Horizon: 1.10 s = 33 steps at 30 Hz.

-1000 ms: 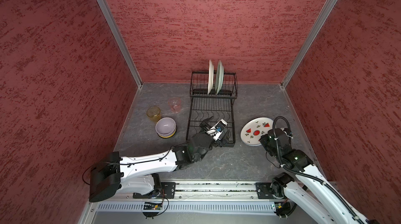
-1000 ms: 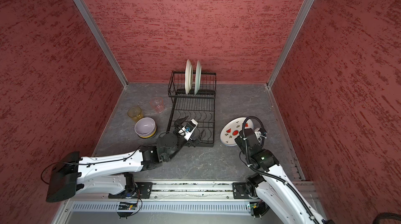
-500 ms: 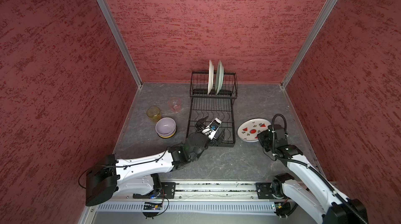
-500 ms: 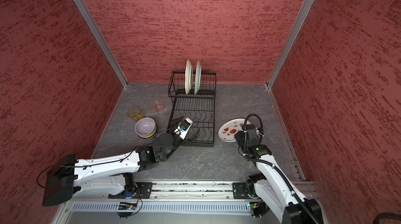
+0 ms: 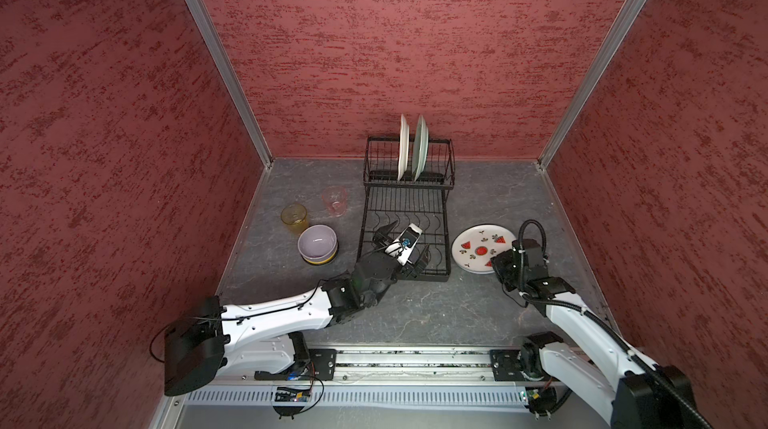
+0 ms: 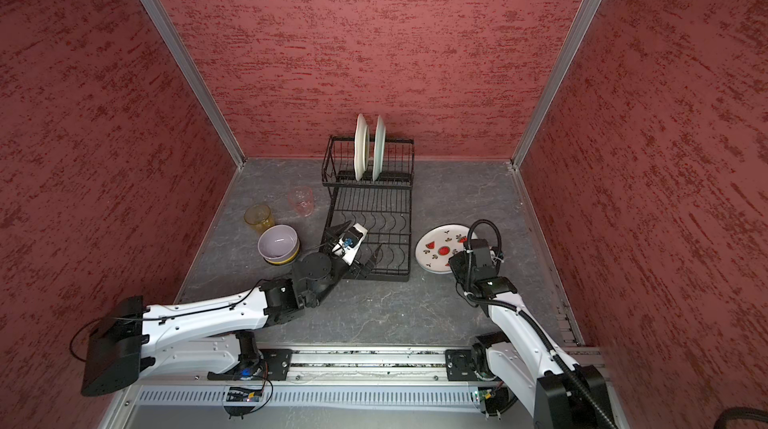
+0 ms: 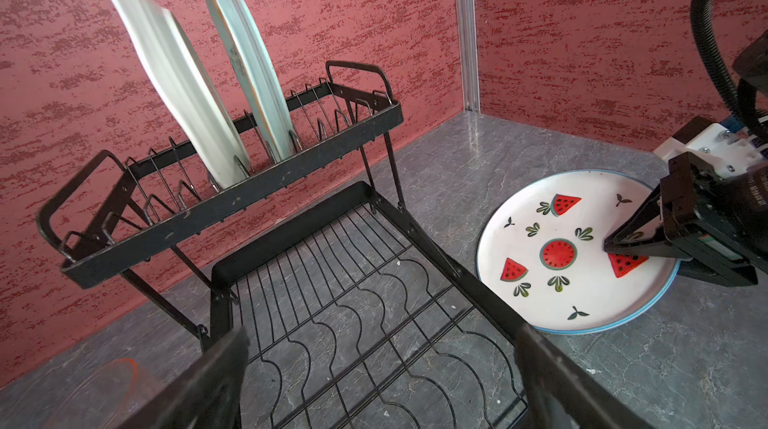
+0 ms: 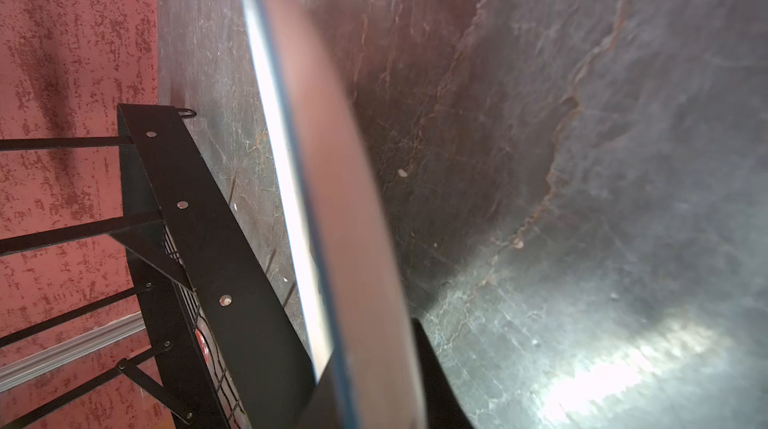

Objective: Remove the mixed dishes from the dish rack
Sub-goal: 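Lower the watermelon plate flat onto the table beside the rack with the right gripper, then open the right gripper off the plate while the left gripper reaches toward the rack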

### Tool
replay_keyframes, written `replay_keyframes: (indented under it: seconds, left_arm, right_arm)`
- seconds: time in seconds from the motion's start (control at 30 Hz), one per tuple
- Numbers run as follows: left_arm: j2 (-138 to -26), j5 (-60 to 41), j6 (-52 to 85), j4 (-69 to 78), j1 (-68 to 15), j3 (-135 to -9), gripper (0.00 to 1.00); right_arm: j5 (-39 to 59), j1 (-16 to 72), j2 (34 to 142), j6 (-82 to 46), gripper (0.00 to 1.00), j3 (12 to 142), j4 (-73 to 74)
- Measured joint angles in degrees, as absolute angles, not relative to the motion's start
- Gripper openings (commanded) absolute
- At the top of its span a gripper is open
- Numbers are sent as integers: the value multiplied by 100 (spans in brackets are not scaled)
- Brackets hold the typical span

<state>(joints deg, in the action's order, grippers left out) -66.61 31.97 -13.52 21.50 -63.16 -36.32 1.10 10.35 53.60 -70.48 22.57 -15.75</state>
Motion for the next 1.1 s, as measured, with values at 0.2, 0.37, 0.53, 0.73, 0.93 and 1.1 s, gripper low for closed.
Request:
replay_keyframes:
  seconds: [0.2, 0.37, 0.53, 0.73, 0.93, 1.1]
  left_arm:
    - [-6628, 3190, -1326, 2150, -6294, -3577, 99]
    - [-6554, 3186, -1302, 2150, -6287, -3542, 99]
    - [-6523, 3181, -1236, 2152, -6230, -3538, 100]
    - [-6514, 3162, -1221, 2150, -6215, -3454, 99]
    - [-6479, 3120, -1070, 2137, -6165, -3450, 100]
    - [-6460, 3083, -770, 1616, -6134, -3780, 99]
  right_arm:
    - [156, 985, 5638, -7000, 41, 2255, -1332]
    - [156, 930, 5830, -6871, 58, 2209, -1522]
    - [156, 913, 5830, -6823, 72, 2193, -1575]
    - [163, 886, 5863, -6785, 86, 2193, -1557]
    - [196, 882, 5883, -6702, 91, 2196, -1546]
    - [242, 880, 5865, -6438, 98, 2292, -1584]
